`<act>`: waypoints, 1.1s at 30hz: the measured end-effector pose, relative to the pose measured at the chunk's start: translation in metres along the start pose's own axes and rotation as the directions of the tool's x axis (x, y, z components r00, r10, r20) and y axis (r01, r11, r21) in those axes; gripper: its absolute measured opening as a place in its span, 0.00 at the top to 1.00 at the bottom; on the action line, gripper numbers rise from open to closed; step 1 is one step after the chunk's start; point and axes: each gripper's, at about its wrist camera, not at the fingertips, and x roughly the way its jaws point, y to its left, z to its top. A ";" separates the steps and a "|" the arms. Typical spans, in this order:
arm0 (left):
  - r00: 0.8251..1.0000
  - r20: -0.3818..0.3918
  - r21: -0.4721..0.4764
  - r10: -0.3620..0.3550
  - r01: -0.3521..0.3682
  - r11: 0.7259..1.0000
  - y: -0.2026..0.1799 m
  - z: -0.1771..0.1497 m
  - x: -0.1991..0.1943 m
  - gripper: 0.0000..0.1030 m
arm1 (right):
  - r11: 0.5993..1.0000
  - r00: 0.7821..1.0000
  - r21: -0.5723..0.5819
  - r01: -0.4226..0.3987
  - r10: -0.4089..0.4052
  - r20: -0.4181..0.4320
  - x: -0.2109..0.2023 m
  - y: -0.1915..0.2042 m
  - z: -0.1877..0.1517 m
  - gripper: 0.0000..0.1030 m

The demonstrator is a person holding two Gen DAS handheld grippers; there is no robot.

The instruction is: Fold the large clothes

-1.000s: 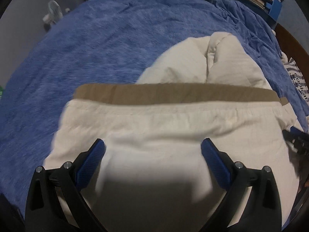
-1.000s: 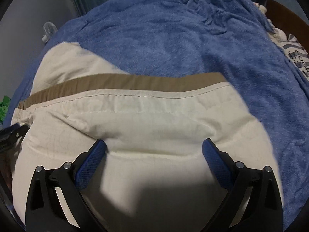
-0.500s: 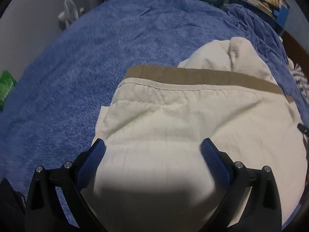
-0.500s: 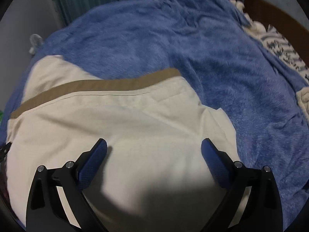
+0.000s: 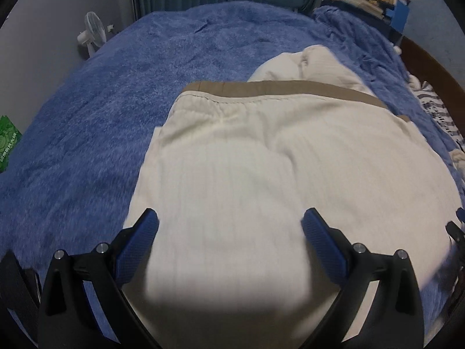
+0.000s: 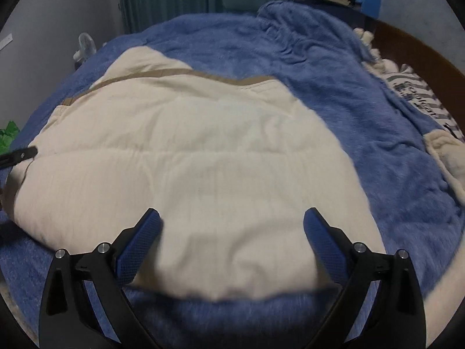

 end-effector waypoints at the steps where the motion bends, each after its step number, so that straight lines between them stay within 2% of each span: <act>1: 1.000 0.010 0.003 -0.010 0.010 1.000 -0.002 -0.009 -0.008 0.06 | 1.000 1.000 0.016 -0.011 0.011 0.020 -0.007 0.001 -0.004 0.06; 5: 0.998 0.039 0.007 -0.050 0.050 0.999 -0.016 -0.047 -0.040 0.06 | 0.997 0.995 0.053 -0.057 0.052 0.079 -0.031 0.012 -0.023 0.06; 10: 0.998 0.043 0.029 -0.050 0.049 0.998 -0.039 -0.093 -0.065 0.06 | 1.000 0.995 0.002 -0.008 0.008 0.099 -0.048 0.038 -0.049 0.06; 14: 0.995 0.029 -0.008 -0.099 0.099 0.995 -0.045 -0.115 -0.072 0.06 | 1.000 0.996 -0.001 0.018 -0.018 0.087 -0.049 0.048 -0.063 0.06; 17: 0.996 0.032 -0.022 -0.088 0.089 0.996 -0.048 -0.123 -0.073 0.06 | 1.000 0.997 -0.024 0.012 -0.010 0.072 -0.047 0.053 -0.065 0.06; 24: 0.999 0.043 0.030 -0.028 0.027 0.999 -0.059 -0.123 -0.072 0.06 | 1.000 0.996 -0.021 0.017 -0.015 0.086 -0.051 0.053 -0.068 0.06; 33: 0.999 0.049 0.053 -0.021 0.019 0.998 -0.063 -0.124 -0.072 0.06 | 1.000 0.997 -0.008 0.007 -0.006 0.077 -0.050 0.050 -0.068 0.06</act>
